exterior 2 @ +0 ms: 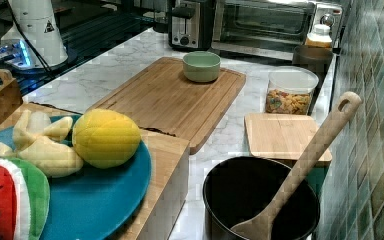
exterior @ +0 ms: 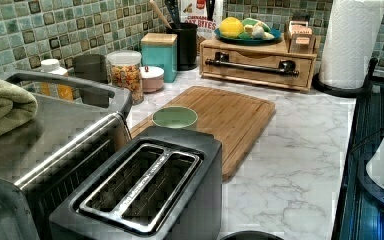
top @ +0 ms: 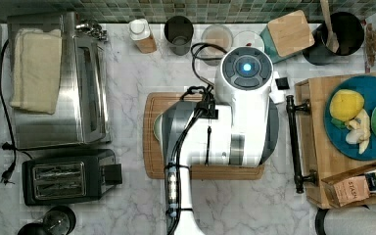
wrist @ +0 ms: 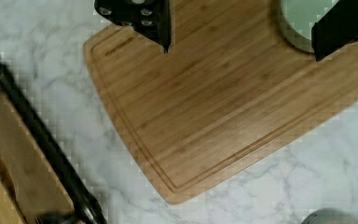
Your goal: Open the drawer.
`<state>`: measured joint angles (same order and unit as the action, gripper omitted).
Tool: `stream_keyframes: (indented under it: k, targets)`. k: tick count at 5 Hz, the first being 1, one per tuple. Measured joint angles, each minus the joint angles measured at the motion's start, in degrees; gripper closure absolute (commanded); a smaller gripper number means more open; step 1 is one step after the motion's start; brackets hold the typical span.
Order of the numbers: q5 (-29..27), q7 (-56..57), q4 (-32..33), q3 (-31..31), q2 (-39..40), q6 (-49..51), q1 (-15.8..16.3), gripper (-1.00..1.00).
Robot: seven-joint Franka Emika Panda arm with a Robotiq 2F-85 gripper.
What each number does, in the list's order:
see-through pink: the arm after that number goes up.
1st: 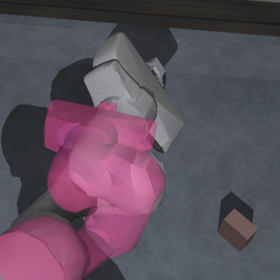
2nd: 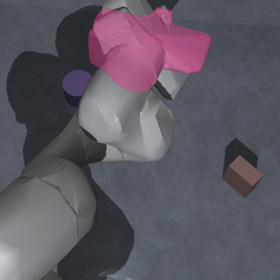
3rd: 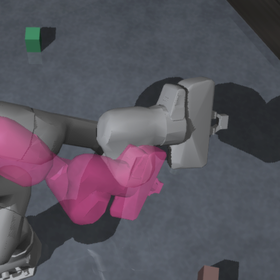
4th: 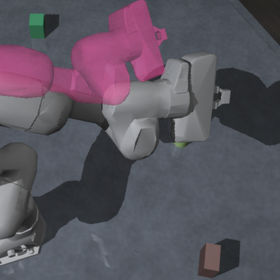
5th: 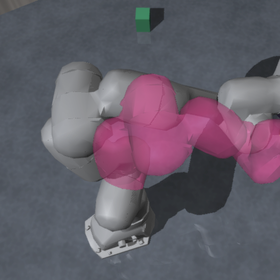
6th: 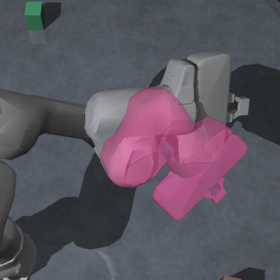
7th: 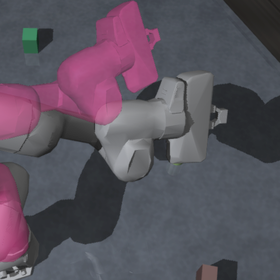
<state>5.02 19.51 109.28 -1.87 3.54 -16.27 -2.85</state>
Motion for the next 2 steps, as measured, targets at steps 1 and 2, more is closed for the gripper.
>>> stream_keyframes:
  k: [1, 2]
  targets:
    - [3.3, 13.9, 3.4, 0.0, -1.8, -3.4, -0.1, -1.00]
    - [3.6, 20.7, 8.2, -0.4, -3.9, -9.7, -0.1, -1.00]
